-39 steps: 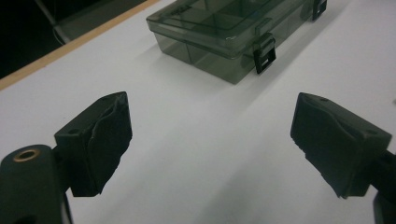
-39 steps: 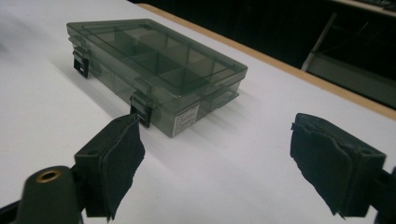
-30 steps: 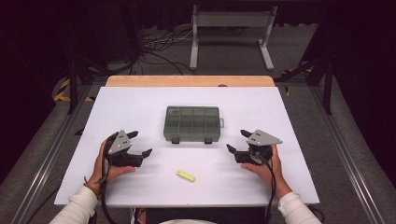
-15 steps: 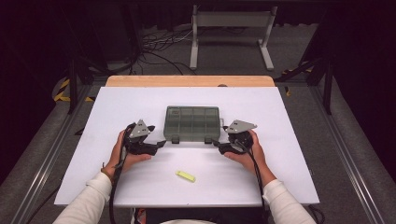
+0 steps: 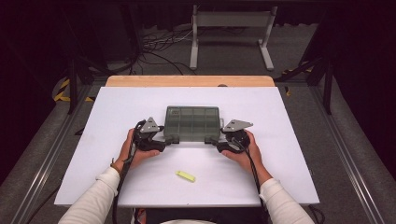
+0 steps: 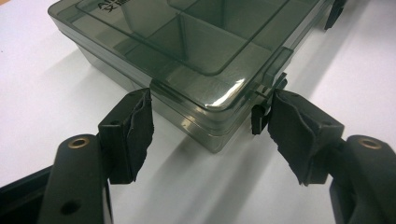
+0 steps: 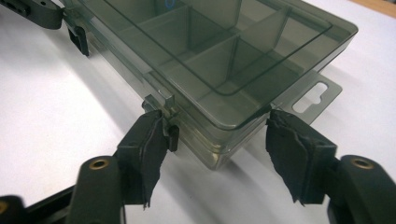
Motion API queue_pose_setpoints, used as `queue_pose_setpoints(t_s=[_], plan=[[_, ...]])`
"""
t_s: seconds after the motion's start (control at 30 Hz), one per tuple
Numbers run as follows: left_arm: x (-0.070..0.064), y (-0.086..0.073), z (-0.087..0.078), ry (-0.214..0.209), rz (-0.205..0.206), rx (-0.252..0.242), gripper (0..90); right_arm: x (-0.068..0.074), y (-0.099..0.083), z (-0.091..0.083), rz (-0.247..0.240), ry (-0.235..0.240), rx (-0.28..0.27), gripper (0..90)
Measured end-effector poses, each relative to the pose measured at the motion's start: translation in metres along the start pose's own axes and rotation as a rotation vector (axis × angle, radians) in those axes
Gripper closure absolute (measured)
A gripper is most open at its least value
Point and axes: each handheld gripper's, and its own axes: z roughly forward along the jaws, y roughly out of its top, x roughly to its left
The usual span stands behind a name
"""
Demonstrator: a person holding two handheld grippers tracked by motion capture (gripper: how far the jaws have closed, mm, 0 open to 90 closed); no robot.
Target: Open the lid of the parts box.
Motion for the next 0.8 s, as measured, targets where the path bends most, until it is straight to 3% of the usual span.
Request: queue_pose_setpoints(t_s=[0.27,0.6,0.8], plan=[[-0.001,-0.001,0.0,-0.018,-0.02,-0.01,35.4,0.001,-0.001,-0.004,0.007,-0.001,-0.019,45.4],[-0.003,-0.001,-0.005,-0.001,-0.01,-0.01,43.0,0.002,-0.004,-0.006,0.008,-0.026,-0.024,56.3],[-0.003,-0.002,-0.009,0.014,-0.01,-0.012,52.2,0.003,-0.006,-0.011,0.007,-0.032,-0.04,64.3]])
